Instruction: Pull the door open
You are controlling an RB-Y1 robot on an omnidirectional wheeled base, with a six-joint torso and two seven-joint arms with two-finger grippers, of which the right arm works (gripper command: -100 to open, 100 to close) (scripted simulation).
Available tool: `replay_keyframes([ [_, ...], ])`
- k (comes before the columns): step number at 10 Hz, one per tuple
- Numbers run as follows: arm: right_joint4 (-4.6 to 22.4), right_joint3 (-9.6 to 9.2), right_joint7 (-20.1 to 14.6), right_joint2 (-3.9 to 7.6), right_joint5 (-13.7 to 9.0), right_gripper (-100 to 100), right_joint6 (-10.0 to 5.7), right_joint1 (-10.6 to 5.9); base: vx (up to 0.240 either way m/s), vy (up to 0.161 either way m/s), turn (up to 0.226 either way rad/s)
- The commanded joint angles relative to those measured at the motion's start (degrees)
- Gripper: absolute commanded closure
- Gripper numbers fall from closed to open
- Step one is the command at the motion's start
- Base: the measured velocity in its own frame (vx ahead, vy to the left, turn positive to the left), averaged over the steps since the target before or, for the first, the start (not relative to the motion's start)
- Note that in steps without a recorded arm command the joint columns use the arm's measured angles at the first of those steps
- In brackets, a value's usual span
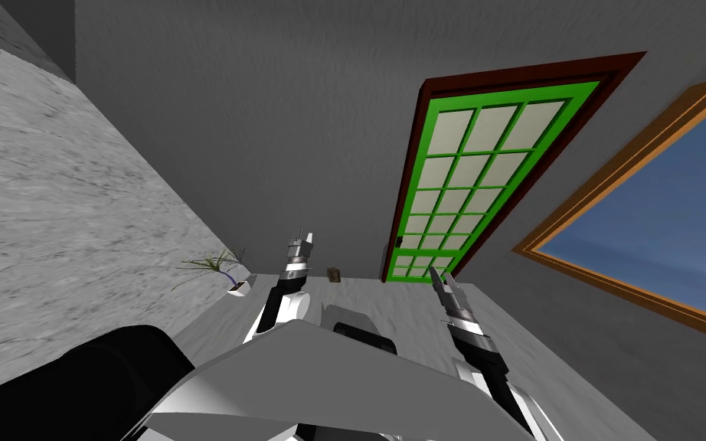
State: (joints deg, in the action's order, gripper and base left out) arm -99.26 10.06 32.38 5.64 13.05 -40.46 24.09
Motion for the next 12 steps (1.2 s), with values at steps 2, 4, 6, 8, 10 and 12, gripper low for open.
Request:
replay_keyframes([
  [2, 3.3, 0.71, 2.3, 0.01, 1.2, -100, -1.46, -0.22, 0.11, -0.035, 0.046],
  [4, 5.7, 1.29, 4.0, 0.07, 2.1, -100, -2.5, -0.43, 0.089, -0.027, 0.038],
  [6, 8.1, 1.88, 5.6, 0.12, 3.0, -100, -3.54, -0.64, 0.09, -0.03, 0.04],
  [8, 10.6, 2.46, 7.2, 0.16, 3.9, -100, -4.57, -0.84, 0.101, -0.026, 0.051],
  [10, 12.9, 3.03, 8.8, 0.17, 4.8, -100, -5.59, -1.05, 0.092, -0.032, 0.036],
  [12, 15.3, 3.6, 10.4, 0.16, 5.7, -100, -6.6, -1.25, 0.101, -0.027, 0.043],
])
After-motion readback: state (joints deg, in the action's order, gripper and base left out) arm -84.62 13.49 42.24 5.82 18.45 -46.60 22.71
